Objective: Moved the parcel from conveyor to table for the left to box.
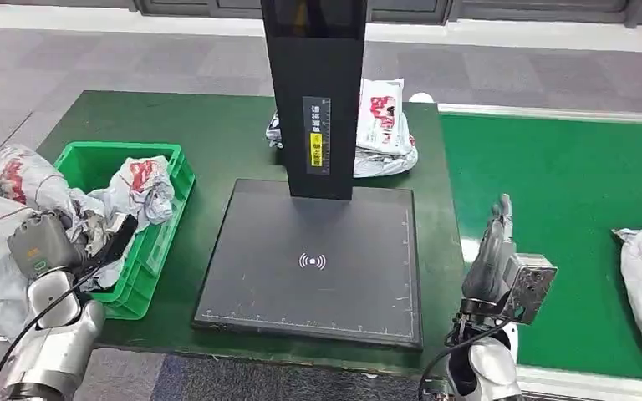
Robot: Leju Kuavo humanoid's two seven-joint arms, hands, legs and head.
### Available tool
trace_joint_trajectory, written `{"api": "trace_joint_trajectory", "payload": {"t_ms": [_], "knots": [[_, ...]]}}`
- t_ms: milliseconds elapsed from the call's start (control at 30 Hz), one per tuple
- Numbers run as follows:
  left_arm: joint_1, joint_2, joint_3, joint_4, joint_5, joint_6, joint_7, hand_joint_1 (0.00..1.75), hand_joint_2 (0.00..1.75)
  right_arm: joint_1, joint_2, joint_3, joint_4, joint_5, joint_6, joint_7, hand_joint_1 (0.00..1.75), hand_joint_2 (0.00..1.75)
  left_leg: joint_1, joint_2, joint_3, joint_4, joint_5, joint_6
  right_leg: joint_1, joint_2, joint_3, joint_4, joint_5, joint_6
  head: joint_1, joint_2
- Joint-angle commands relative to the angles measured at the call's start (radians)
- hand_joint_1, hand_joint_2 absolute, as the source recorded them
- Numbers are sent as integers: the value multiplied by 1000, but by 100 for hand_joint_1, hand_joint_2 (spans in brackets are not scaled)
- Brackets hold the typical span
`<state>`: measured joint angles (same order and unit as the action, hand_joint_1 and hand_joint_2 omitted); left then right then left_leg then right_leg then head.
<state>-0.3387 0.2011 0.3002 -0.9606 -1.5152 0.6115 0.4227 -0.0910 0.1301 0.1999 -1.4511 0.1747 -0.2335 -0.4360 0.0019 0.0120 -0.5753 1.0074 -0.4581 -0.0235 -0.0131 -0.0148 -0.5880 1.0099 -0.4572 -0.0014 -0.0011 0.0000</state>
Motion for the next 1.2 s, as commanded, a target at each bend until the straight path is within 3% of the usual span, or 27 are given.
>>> {"api": "trace_joint_trajectory", "payload": {"t_ms": [33,133,167,333,433,467,500,567,633,733,933,1200], "knots": [[-24,-3,-19,163,-56,-7,-1,23,175,-22,-5,-52,8,-6,6,4,0,0,1,-1,1,-2,2,0,1,1,1,-2,2,-1,0,0],[-24,-3,-19,163,-56,-7,-1,23,175,-22,-5,-52,8,-6,6,4,0,0,0,-1,2,-3,3,-1,0,1,1,-1,2,-2,0,0],[-27,3,-26,171,-56,-46,16,0,175,-24,-7,-50,11,-4,13,5,0,0,1,0,2,-4,4,-2,1,1,1,-2,4,-3,0,0],[-14,-28,-8,150,-56,1,-3,0,175,-38,-6,-48,26,12,31,13,0,0,1,0,4,-6,7,-4,1,1,2,-3,5,-4,0,0],[-19,-79,46,110,-17,28,-108,0,175,-22,2,-53,6,23,36,17,0,0,1,-1,5,-7,7,-4,1,1,3,-3,5,-4,0,0],[-29,-102,65,96,48,41,-185,0,0,-19,5,-54,-1,29,38,21,0,0,1,-2,6,-7,7,-5,1,-1,4,-2,4,-4,0,0],[-42,-127,87,83,185,19,-309,0,0,-17,9,-60,-7,35,38,26,0,0,1,-2,6,-6,7,-4,1,-1,4,-2,4,-4,0,0],[-54,-149,89,54,295,32,-399,0,0,-12,12,-69,-17,39,37,30,0,0,1,-4,5,-6,7,-4,1,-3,4,-1,3,-4,0,0],[-45,-195,111,-95,597,87,-683,0,0,-18,23,-79,-18,40,33,35,0,0,2,-7,3,-7,9,-3,2,-5,3,-4,5,-4,0,0],[-28,-223,125,-194,713,87,-788,0,0,-38,30,-76,13,38,32,33,0,0,2,-11,0,-5,9,-2,3,-8,2,-3,5,-3,0,0],[-4,-247,103,-253,860,87,-931,0,0,-38,17,-50,65,36,13,-1,0,0,2,-7,-2,-3,9,-1,3,-5,0,-2,6,-3,0,0],[-5,-246,90,-252,879,87,-935,0,0,-38,14,-47,75,31,8,-9,0,0,3,-7,-2,-5,8,-1,4,-3,-1,-4,7,-3,0,0]]}}
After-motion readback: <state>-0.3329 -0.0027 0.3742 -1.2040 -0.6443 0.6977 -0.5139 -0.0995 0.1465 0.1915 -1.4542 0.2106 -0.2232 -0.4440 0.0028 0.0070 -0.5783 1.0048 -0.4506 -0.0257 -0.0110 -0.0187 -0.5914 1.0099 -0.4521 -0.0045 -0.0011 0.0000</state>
